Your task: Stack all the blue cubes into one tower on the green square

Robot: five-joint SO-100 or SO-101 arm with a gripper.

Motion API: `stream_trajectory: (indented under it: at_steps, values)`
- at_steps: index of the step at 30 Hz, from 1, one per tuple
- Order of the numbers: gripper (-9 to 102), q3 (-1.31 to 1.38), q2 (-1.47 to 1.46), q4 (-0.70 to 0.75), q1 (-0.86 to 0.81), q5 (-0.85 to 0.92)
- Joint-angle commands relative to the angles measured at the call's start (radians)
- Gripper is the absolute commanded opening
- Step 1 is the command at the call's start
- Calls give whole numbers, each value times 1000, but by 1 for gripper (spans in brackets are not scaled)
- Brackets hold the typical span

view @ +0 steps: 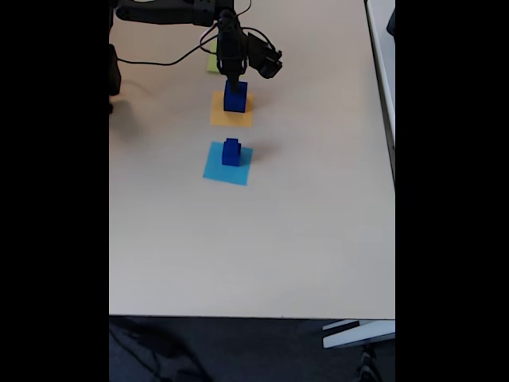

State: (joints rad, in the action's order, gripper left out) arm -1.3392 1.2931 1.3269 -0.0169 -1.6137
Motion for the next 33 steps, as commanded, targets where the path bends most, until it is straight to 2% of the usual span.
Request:
stream_trajectory:
  at_steps: [1,15,22,33]
  values:
    - [14,14,9,-18,-14,0]
    - [12,14,-2,-18,-17,2]
    - [6,14,-2,-18,-17,3]
    - [2,14,5,-23,-25,23]
